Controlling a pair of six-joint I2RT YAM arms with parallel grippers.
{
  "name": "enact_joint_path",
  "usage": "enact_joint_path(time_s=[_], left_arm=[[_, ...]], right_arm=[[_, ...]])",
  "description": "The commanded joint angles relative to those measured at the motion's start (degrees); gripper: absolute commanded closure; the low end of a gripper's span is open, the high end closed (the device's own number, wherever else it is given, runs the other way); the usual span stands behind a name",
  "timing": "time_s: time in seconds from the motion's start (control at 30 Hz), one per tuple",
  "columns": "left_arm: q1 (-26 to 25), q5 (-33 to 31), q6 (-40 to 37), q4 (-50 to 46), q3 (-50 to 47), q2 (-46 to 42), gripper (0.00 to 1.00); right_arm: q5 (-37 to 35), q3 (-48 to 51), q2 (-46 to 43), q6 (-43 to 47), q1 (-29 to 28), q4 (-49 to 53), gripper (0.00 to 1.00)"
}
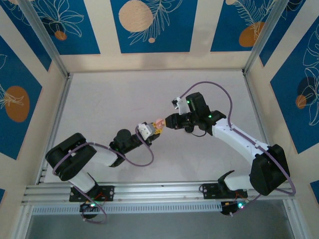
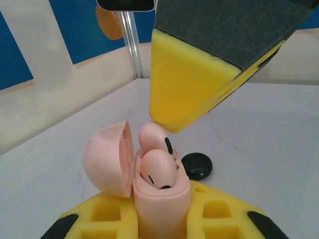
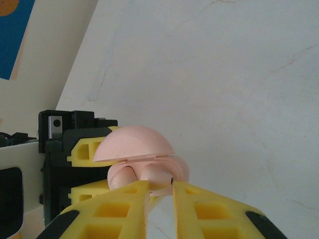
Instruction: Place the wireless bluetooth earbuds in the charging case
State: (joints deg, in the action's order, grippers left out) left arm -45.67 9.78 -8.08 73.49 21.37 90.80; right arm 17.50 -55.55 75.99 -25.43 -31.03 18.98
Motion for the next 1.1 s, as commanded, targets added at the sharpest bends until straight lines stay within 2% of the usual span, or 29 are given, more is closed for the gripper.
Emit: enact_joint_path(time_s=[0.0,0.23,0.43,0.6,1.07], left_arm=[[-0.7,0.7,-0.7,2.3,0.9,-1.7,0.88],[-0.7,1.1,-0.6,2.3,0.7,-1.8,0.88],[-0.7,1.0,-0.7,2.2,0.5,-2.0,0.88],[-0.7,1.4,-0.7,2.2,0.5,-2.0,0.88],[-0.8,2.0,-0.7,1.8,0.9,-2.3,0.88]], right_arm=[[2.9,-0.7,0.5,0.8,-0.7,2.1,0.80],[4.1,-0.4,0.3,0.5,-0.6,1.3,0.80],[2.5,-1.4,-2.9,0.9,1.1,3.2,0.70],[0.7,-3.6,-2.9,1.3,1.8,5.7,0.67],[0.2,-7.9,3.6,4.0,-0.5,7.3,0.69]])
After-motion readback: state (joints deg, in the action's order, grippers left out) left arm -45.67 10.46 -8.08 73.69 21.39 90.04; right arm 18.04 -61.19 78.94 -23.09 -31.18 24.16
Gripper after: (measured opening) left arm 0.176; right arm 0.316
